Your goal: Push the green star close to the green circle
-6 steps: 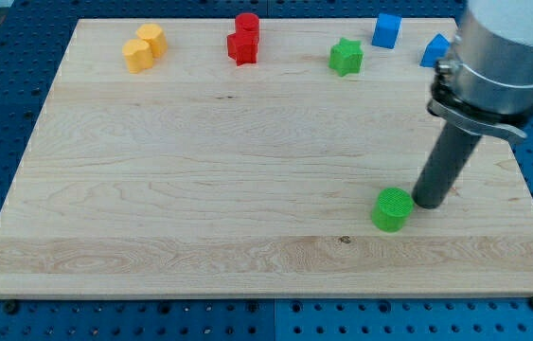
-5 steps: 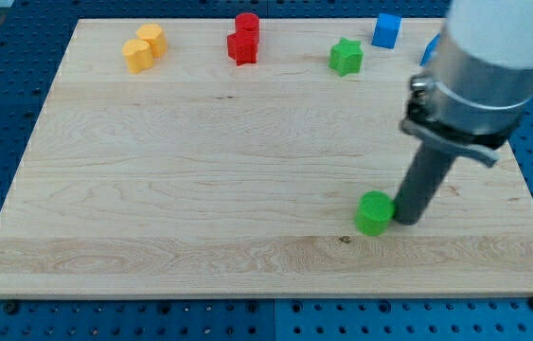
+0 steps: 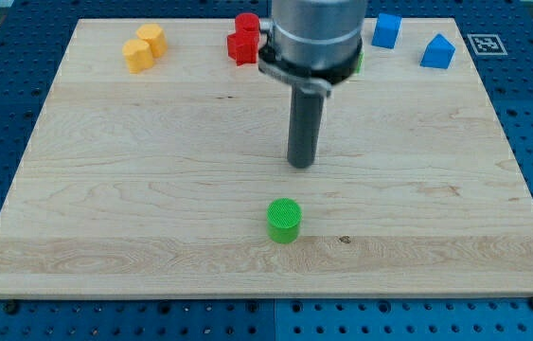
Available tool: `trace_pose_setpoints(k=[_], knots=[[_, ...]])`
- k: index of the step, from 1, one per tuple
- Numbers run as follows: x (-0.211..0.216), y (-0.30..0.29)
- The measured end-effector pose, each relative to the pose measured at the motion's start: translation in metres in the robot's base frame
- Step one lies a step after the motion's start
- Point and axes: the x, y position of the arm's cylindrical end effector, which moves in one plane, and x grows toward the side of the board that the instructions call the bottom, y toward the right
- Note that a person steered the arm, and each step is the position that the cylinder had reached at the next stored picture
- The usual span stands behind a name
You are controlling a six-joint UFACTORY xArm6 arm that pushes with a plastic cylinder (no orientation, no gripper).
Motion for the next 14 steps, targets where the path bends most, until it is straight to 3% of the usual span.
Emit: trace_pose_setpoints(k=[3,5,6,8,14], knots=[[-0.132,-0.016],[-0.209,0.036],[-0.188,0.079],[-0.144,0.108],[-0.05,0.095]])
